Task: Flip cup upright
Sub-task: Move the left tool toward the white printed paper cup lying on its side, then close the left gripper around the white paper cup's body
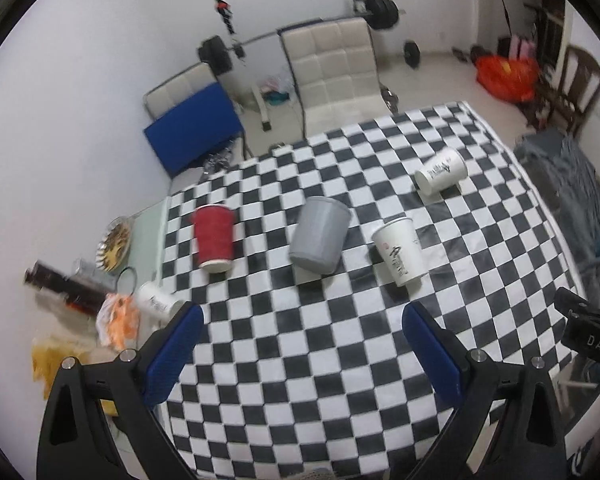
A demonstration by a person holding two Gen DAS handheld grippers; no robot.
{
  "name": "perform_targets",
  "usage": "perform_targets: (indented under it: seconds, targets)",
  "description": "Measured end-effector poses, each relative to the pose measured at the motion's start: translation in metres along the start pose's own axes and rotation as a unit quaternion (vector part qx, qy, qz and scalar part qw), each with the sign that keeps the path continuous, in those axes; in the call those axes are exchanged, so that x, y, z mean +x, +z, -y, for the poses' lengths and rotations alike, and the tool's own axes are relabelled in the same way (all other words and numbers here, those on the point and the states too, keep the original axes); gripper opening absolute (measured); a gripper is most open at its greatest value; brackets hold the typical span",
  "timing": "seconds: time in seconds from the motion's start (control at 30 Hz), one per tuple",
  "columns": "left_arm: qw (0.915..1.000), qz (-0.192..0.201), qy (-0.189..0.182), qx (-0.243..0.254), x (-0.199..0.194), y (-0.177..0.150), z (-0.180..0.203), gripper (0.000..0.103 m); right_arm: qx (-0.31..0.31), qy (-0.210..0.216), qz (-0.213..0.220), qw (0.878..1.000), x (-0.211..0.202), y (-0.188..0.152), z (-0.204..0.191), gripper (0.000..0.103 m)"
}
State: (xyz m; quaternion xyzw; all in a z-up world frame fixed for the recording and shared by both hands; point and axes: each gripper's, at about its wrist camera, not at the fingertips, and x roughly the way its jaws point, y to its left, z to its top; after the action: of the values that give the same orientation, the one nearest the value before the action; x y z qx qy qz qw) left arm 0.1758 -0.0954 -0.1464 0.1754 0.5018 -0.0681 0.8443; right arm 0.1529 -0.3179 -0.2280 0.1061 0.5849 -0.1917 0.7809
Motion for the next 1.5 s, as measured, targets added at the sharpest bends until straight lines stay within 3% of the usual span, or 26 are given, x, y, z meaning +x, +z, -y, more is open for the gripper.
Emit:
perform_targets:
  seconds: [0.4,0.63,0.8,1.0,1.13,1.3,1.37,1.4,1.47,1.5]
  targets:
    - [0.9958,-0.055,0.007,0.073,0.120,0.105,0.088,0.102,-0.014,0.012,-0.081,0.997,0.139,0.099,0.016,0.103]
    - [0.9874,-0.074,-0.001,0.140,0.182,0.150,0.128,0.102,-0.006,0.020,-0.110,0.994,0.209,0.151,0.029,0.103]
    - [0.9691,-0.084,-0.033,0.230,0.219,0.162,0.161,0.102,0.007,0.021,-0.130,0.991,0.248,0.176,0.043,0.103]
    - [0.9361,-0.072,-0.052,0.340,0.247,0.158,0.191,0.101,0.016,0.024,-0.148,0.988,0.273,0.187,0.053,0.103]
    - [0.9256,-0.072,-0.068,0.365,0.255,0.157,0.203,0.101,0.022,0.028,-0.158,0.987,0.284,0.187,0.059,0.103]
    - [0.9206,-0.068,-0.087,0.375,0.261,0.158,0.213,0.101,0.030,0.029,-0.166,0.985,0.292,0.184,0.065,0.103]
    - [0.9204,-0.065,-0.090,0.375,0.265,0.163,0.221,0.092,0.034,0.030,-0.166,0.985,0.292,0.180,0.068,0.103]
    - [0.9208,-0.066,-0.094,0.373,0.267,0.164,0.221,0.079,0.035,0.030,-0.167,0.985,0.292,0.181,0.069,0.103]
    - [0.9223,-0.075,-0.097,0.367,0.270,0.166,0.224,0.063,0.037,0.029,-0.167,0.985,0.292,0.179,0.071,0.103]
    - [0.9242,-0.074,-0.098,0.362,0.269,0.166,0.226,0.063,0.038,0.029,-0.167,0.985,0.292,0.179,0.073,0.103]
